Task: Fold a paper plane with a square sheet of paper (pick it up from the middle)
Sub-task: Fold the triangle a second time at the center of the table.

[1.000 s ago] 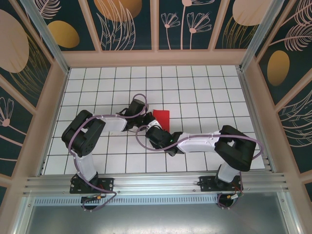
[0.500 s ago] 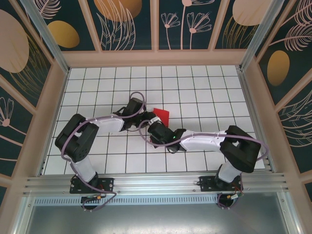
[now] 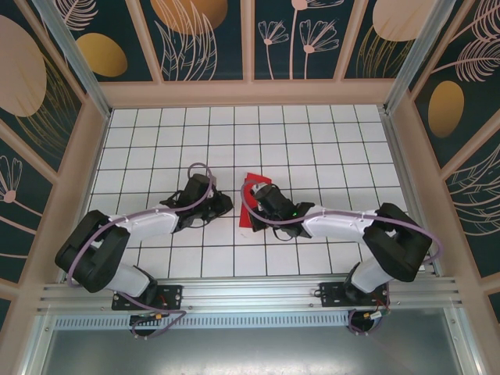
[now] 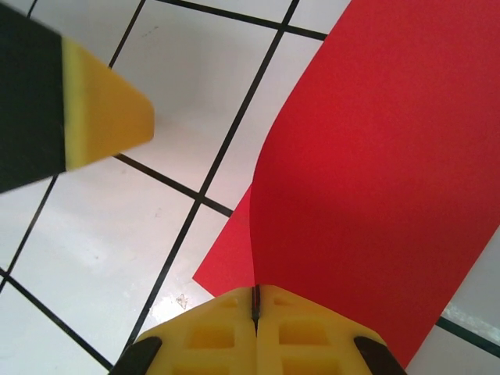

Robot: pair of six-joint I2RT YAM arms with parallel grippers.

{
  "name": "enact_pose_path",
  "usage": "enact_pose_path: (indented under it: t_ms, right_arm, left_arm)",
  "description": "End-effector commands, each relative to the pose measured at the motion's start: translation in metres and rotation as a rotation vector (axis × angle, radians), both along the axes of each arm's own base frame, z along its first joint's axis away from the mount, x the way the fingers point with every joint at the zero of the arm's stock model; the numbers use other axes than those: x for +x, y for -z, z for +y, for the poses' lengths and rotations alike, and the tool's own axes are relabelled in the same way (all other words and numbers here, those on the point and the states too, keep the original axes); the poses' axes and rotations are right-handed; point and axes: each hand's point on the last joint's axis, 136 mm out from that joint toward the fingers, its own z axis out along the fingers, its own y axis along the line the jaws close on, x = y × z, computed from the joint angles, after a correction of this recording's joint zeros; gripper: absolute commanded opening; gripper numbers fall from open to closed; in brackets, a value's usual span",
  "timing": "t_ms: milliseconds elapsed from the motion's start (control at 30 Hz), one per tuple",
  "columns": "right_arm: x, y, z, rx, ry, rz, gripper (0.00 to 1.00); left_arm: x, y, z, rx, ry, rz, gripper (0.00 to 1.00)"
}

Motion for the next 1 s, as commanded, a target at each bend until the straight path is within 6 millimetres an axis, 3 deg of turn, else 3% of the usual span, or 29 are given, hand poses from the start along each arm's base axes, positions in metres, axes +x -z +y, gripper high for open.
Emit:
enact_pose_path:
  t_ms: [0,400,967]
  right_arm:
    - [-0.003,-0.010,0.002,0.106,-0.005,0.037,0.00]
    - [-0.001,-0.006,-0.004,0.191,0.020,0.077,0.00]
    - [-0.003,-0.009,-0.005,0.216,0.029,0.086,0.00]
  left_arm:
    - [-0.001,-0.010,-0.016,-0.075,0.056,-0.021,0.12]
    - [-0.008,0.003,-0.041,-0.075,0.110,0.027,0.00]
    - [-0.010,0.012,-0.036,-0.058,0.082,0.046,0.00]
